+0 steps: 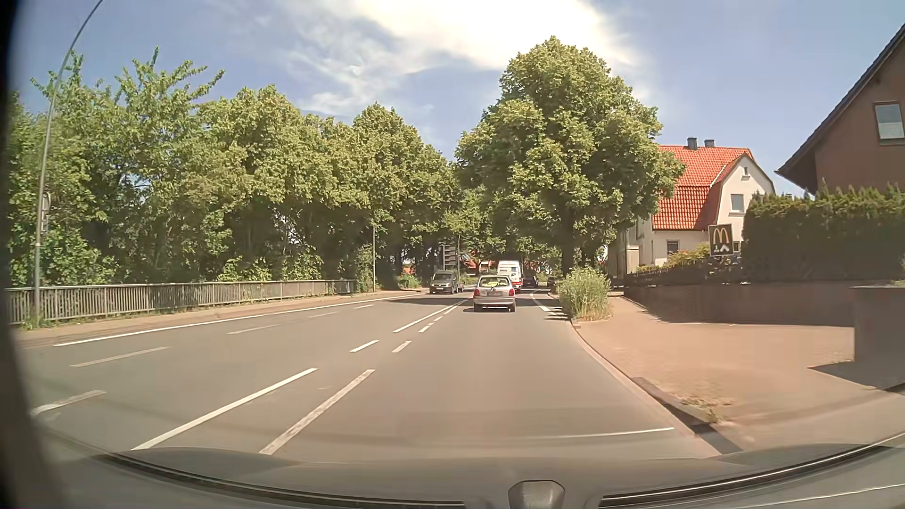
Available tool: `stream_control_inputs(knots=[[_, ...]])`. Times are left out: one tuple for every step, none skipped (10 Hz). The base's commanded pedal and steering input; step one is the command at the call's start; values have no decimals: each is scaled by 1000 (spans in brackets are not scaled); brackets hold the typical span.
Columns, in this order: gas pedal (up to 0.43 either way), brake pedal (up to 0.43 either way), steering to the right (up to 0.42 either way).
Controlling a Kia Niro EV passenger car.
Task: Follow the waypoints while adhering to traffic rules and regulations
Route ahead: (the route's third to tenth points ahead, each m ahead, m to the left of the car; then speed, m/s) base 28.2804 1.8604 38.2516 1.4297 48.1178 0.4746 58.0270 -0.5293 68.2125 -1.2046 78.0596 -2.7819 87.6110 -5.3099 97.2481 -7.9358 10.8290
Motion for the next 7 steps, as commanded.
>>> stream_control_inputs(knots=[[150,6,5],[150,6,5],[150,6,5],[150,6,5],[150,6,5],[150,6,5],[150,6,5]])
